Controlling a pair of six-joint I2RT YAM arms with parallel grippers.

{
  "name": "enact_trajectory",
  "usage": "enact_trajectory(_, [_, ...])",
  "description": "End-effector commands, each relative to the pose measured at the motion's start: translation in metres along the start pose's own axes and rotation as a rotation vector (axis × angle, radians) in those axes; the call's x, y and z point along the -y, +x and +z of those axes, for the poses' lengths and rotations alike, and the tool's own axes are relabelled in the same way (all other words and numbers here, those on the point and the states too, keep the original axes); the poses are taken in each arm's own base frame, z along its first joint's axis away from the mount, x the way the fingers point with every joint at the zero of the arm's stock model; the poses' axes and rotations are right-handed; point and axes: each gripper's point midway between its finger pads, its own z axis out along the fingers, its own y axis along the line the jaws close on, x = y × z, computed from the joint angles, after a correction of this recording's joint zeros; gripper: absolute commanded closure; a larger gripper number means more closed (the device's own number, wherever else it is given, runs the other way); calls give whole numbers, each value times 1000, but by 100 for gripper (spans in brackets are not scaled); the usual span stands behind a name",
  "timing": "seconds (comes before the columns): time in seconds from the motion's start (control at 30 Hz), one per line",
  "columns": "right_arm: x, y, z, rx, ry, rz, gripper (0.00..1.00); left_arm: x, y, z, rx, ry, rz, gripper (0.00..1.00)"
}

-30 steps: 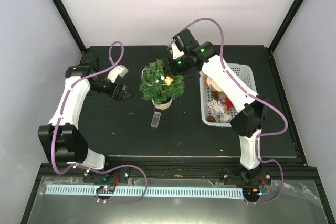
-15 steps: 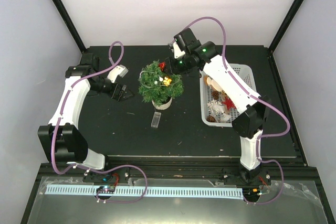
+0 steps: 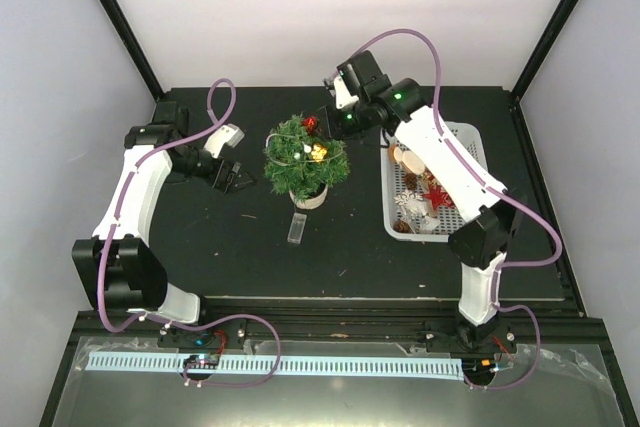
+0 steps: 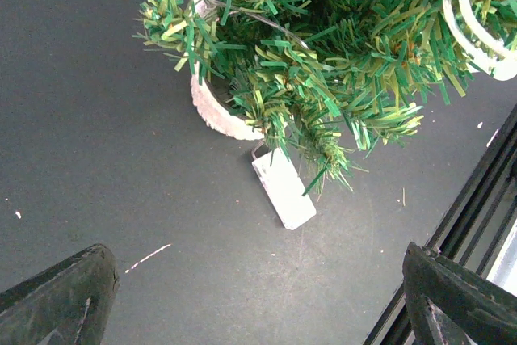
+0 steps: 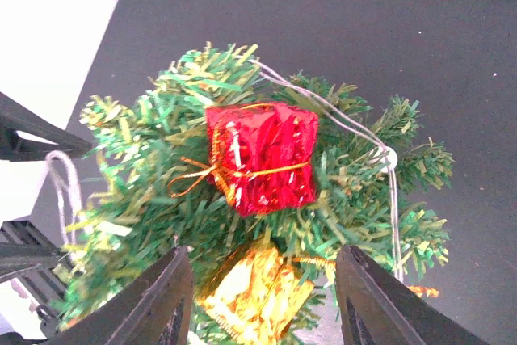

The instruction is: Decorate the small christmas tree

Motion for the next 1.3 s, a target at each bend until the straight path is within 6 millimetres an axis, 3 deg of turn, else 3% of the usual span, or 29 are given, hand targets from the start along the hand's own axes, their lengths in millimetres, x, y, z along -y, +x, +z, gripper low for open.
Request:
enact_trajectory(0.0, [-10, -11, -26, 66, -64, 26, 50, 2, 1, -1, 0, 16, 7, 4])
enact_trajectory(0.1, [-6, -20, -30, 104, -96, 72, 54, 2, 2, 0, 1, 18, 3, 4])
enact_trajectory(0.3, [0, -39, -15, 122, -217, 189, 81, 2, 1, 1, 4, 21, -1, 4])
enact_trajectory(0.4, [-5, -47, -4, 110, -260, 210, 89, 2, 2, 1, 3, 20, -1, 4])
enact_trajectory(0.7, [-16, -65, 11, 118, -344, 242, 90, 1, 4, 3, -5, 18, -3, 4])
enact_trajectory(1.27, [-6, -30, 29, 25, -330, 263, 92, 1, 5, 2, -9, 20, -4, 4])
